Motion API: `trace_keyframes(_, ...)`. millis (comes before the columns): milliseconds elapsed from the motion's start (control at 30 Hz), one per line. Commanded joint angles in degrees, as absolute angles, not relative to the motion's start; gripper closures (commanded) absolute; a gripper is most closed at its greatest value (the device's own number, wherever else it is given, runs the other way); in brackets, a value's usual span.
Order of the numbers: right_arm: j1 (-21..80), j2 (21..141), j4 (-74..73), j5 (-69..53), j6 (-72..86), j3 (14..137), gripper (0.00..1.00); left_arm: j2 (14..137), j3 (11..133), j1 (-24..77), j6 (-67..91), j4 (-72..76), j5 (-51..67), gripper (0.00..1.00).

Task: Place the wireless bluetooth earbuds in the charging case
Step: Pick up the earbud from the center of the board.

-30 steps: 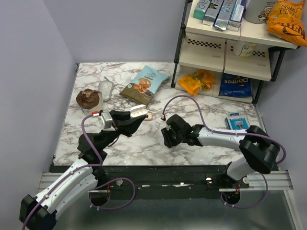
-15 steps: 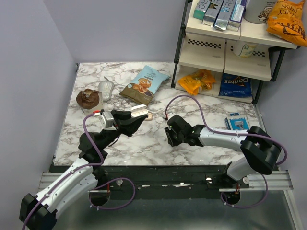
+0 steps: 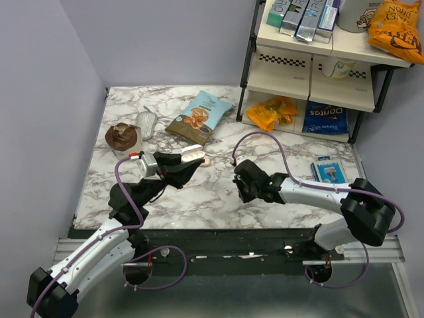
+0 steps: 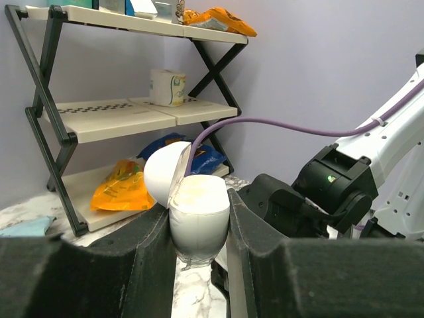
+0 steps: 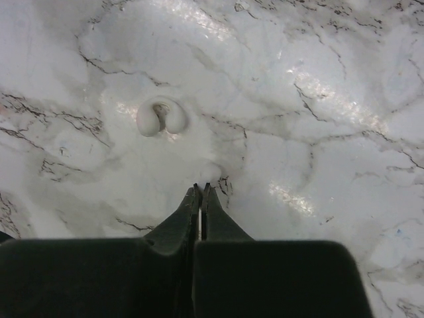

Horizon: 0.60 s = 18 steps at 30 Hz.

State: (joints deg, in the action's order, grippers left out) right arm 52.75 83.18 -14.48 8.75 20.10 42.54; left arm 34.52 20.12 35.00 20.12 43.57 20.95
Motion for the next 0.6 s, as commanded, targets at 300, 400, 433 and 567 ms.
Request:
trace_keyframes(300,52.5,55.7,-22.3,2.7,10.2,47.9,0.99,35.3,22.4,35.0,20.7,43.2,22.8,1.0)
trace_keyframes(400,52.5,51.3,-27.2,-2.7,4.5,58.5,0.99,38.4,24.7,34.7,22.3,44.6,27.1,1.0)
trace_keyframes(433,52.6,50.9,-30.6,-5.0,3.1,61.0,0.99,39.4,26.1,34.8,23.0,46.3,28.8,1.0)
trace_keyframes(567,52.6,50.3,-38.0,-9.7,-1.6,72.7,0.99,44.5,30.4,33.7,26.8,50.0,35.3,1.0)
